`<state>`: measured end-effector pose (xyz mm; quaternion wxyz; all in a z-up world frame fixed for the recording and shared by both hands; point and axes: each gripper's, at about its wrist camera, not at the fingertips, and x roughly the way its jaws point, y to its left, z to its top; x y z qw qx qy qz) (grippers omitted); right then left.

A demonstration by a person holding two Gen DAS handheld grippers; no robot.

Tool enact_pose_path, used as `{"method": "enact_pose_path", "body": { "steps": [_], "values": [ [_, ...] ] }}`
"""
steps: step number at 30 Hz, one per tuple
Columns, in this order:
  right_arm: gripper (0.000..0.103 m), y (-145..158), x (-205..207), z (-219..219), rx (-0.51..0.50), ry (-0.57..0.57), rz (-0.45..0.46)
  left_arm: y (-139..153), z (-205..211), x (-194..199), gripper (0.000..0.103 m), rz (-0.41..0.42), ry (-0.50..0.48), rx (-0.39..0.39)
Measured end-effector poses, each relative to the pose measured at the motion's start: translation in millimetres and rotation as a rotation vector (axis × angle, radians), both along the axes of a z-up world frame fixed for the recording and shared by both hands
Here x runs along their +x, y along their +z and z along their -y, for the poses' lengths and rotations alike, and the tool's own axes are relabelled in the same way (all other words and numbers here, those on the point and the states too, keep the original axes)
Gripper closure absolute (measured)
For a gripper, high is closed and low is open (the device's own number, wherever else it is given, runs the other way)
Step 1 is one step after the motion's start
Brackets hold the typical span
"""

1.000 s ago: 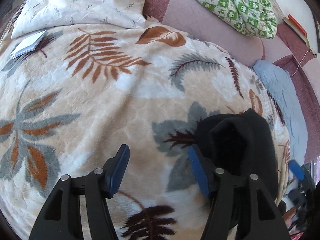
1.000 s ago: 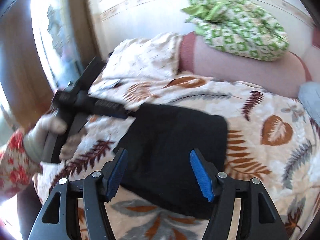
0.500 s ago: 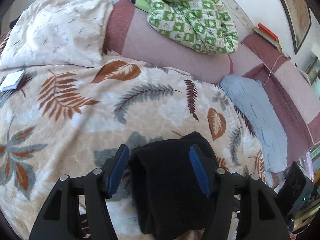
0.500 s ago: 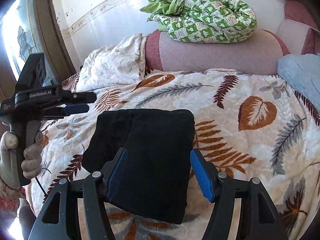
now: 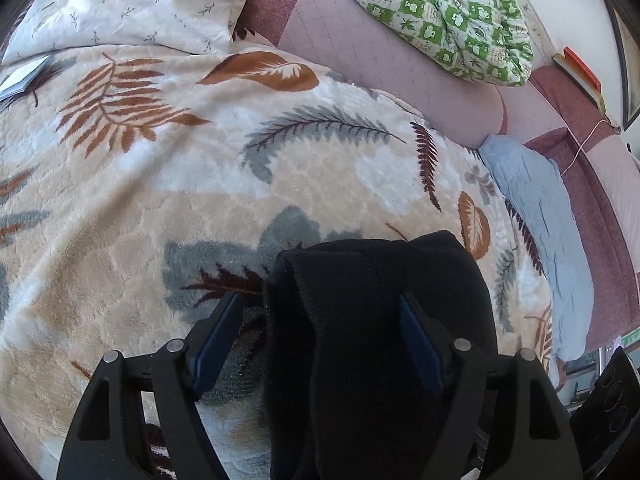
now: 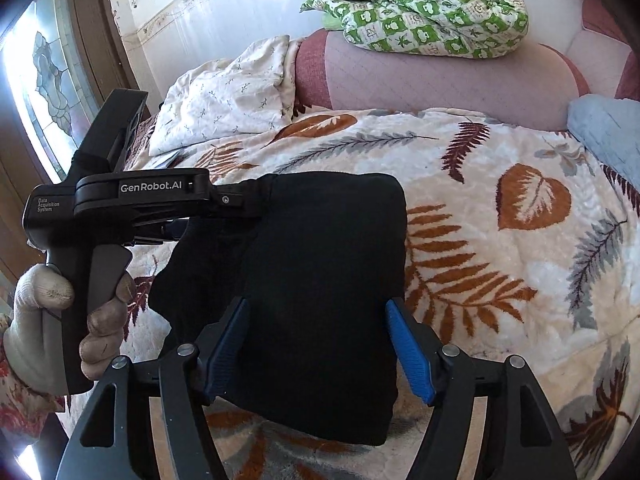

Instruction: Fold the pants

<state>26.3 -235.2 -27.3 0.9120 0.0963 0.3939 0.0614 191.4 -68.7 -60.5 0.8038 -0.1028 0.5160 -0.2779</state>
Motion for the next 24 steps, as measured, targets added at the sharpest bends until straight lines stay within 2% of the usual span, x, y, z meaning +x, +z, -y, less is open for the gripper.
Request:
{"method": "enact_pose_path", "body": {
  "steps": [4, 8, 14, 19, 24],
  "values": [
    [0.027, 2, -1, 2, 0.01, 0.01, -0.007, 19, -7, -8, 0.026, 0.031, 0.013, -0.015],
    [0.027, 14, -6, 18, 0.077, 0.006, 0.009, 37, -22, -23, 0.026, 0.05, 0.024, -0.045],
    [0.027, 20, -9, 49, 0.138, -0.059, -0.005, 32, -30, -47, 0.026, 0.031, 0.052, -0.037],
    [0.027, 16, -16, 59, 0.16, -0.091, -0.024, 29, -28, -68, 0.026, 0.063, 0.096, 0.046],
    [0.027, 14, -21, 62, 0.153, -0.098, -0.032, 39, -14, -89, 0.026, 0.197, 0.121, 0.247]
  ]
}}
